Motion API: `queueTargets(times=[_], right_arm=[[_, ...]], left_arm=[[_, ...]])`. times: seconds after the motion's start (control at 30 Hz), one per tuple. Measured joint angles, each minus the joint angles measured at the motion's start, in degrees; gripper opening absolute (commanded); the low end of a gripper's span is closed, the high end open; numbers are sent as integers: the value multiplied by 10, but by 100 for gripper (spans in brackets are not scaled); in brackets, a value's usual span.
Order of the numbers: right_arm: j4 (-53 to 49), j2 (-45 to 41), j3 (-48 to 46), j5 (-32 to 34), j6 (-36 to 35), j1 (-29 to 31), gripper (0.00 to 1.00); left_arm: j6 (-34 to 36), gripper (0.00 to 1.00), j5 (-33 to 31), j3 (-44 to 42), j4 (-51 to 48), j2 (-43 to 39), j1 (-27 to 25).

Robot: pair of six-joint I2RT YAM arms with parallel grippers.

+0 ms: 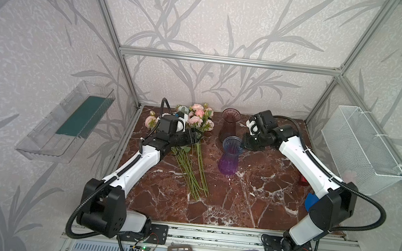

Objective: Arrange the flowers into the vase
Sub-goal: 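Lower the left gripper onto a pink rose stem and close it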

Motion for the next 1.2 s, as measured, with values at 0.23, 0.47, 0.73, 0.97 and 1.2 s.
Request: queueTargets(times=[0.23,0.47,0.73,0.97,1.2], right_arm=[[-10,-11,3,5,-8,0,42],[-36,-106,19,21,-27,0,41],[-55,-295,-65,30,-36,0,34],[-89,-374,-142,37,-37,0,33],[-100,-382,-148,46,-45,0,31]], left_arm=[[30,58,-41,33,-63,80,-10],[63,48,-100,51,-104,104,-73],[74,42,-194,88,-144,184,-102],[75,26,-239,88,-152,219,-101],[80,12,-244,94,-158,231,-102]])
